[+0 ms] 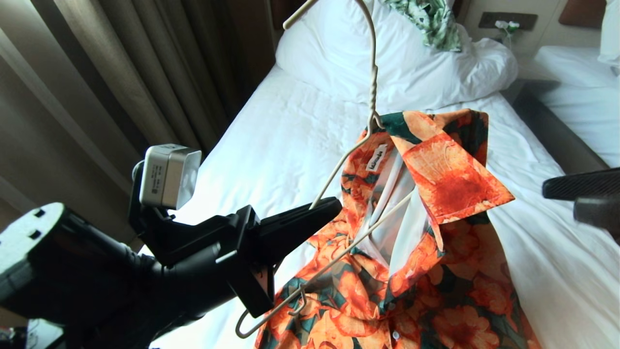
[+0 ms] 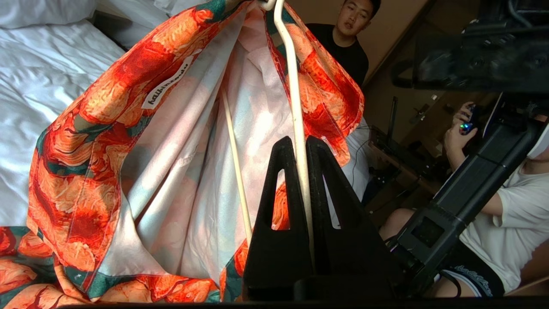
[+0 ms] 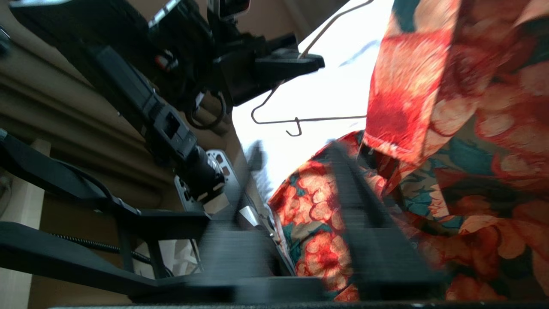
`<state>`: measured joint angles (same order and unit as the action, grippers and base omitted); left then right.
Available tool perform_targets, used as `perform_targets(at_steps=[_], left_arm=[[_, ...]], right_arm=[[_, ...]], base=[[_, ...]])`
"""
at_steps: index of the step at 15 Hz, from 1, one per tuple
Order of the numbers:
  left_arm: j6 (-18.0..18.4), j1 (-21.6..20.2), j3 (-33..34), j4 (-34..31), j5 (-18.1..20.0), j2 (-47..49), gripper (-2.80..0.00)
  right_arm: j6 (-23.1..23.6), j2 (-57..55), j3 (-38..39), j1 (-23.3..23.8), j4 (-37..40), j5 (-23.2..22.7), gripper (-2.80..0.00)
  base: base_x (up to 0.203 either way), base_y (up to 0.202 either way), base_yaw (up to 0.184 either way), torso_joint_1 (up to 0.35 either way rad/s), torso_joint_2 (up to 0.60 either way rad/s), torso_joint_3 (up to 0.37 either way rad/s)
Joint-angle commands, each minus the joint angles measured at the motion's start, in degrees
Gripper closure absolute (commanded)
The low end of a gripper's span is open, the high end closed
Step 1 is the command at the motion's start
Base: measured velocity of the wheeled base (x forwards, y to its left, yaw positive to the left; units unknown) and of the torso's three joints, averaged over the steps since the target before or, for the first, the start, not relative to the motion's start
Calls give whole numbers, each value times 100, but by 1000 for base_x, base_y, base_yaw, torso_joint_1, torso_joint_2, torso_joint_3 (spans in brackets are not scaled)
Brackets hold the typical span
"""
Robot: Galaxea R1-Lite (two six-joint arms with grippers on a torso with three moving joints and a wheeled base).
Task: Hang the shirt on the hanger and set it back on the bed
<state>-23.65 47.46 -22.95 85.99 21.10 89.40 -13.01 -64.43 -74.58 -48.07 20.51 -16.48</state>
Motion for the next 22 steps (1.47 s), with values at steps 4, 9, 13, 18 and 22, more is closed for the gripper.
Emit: perform_targets(at_steps=[4, 9, 13, 18, 22], left_arm=[[-24, 0, 19, 11, 17, -116, 0], [-40, 78, 63, -349, 86, -404, 0], [-61, 202, 221, -381, 89, -590, 0], [-78, 202, 323, -381, 96, -661, 0], [-87, 238, 362, -381, 96, -678, 0]], right_arm=[[14, -551, -1785, 532, 1438, -12, 0], [1184, -1259, -2271, 1278, 1841, -77, 0], [1987, -1610, -2398, 1574, 1832, -613, -280], [3600, -1797, -2405, 2411, 1756, -2086, -280], [4113, -2316, -2568, 2433, 1257, -2404, -280]], base=[[0, 0, 0, 0, 0, 0], [0, 0, 0, 0, 0, 0], [0, 0, 0, 0, 0, 0], [0, 0, 0, 0, 0, 0], [0, 0, 0, 0, 0, 0]])
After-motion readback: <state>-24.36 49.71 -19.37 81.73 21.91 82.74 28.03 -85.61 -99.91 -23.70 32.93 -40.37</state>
